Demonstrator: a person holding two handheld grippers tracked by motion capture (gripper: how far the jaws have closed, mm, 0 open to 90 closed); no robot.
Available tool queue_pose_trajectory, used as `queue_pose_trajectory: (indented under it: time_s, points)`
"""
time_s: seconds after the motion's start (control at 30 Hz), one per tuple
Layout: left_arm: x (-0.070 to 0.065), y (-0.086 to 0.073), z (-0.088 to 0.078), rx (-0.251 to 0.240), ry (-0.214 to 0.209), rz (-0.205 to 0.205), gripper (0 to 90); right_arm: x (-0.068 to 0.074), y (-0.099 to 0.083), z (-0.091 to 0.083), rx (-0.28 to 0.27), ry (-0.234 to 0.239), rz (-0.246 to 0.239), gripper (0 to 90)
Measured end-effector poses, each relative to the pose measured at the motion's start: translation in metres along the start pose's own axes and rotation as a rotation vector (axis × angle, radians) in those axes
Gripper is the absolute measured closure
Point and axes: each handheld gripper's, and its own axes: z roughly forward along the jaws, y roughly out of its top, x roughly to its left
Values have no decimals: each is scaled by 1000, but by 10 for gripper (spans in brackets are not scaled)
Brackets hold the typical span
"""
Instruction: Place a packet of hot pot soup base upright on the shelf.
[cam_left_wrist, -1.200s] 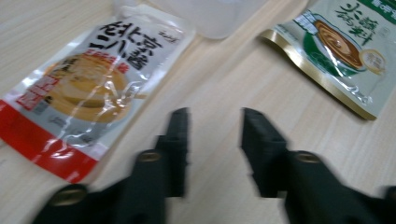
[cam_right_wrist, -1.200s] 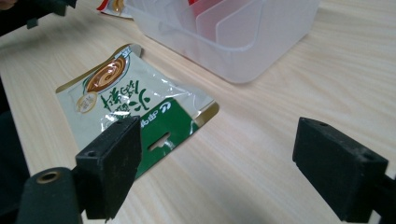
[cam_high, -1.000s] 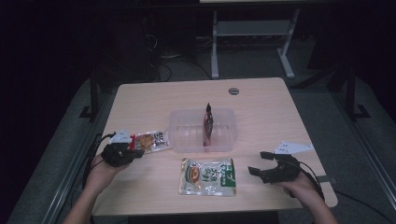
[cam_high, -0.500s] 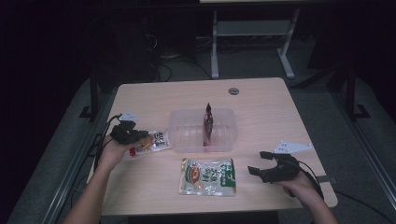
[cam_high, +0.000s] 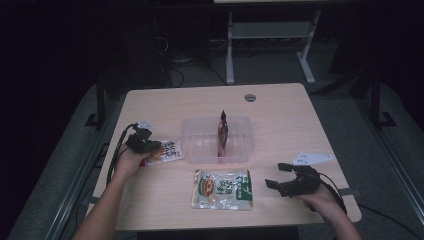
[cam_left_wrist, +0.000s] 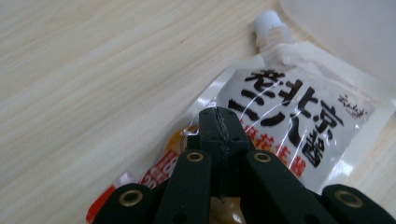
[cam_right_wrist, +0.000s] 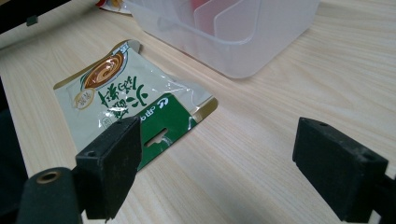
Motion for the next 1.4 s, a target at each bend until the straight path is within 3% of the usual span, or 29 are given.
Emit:
queue_pose_trajectory:
  time_s: [0.33,0.53,0.9,1.0,1.1,1.2,1.4]
  points:
    - [-3,-16,-15,42,-25,-15,900,0,0,0,0,-2,3,156]
    - [-12,-33,-29,40,-39,-11,899,1,0,0,2,0,-3,156]
    - [-33,-58,-55,31,-68,37,899,1,0,0,8,3,-8,156]
    - [-26,-57,-60,-13,-25,19,898,1,0,1,9,8,-10,156]
    - [-5,-56,-61,-29,54,8,898,2,1,3,15,23,-16,156]
    - [12,-60,-59,-18,68,-33,899,3,1,4,23,29,-24,156]
    - [15,-71,-56,16,36,-39,898,3,1,6,36,35,-29,156]
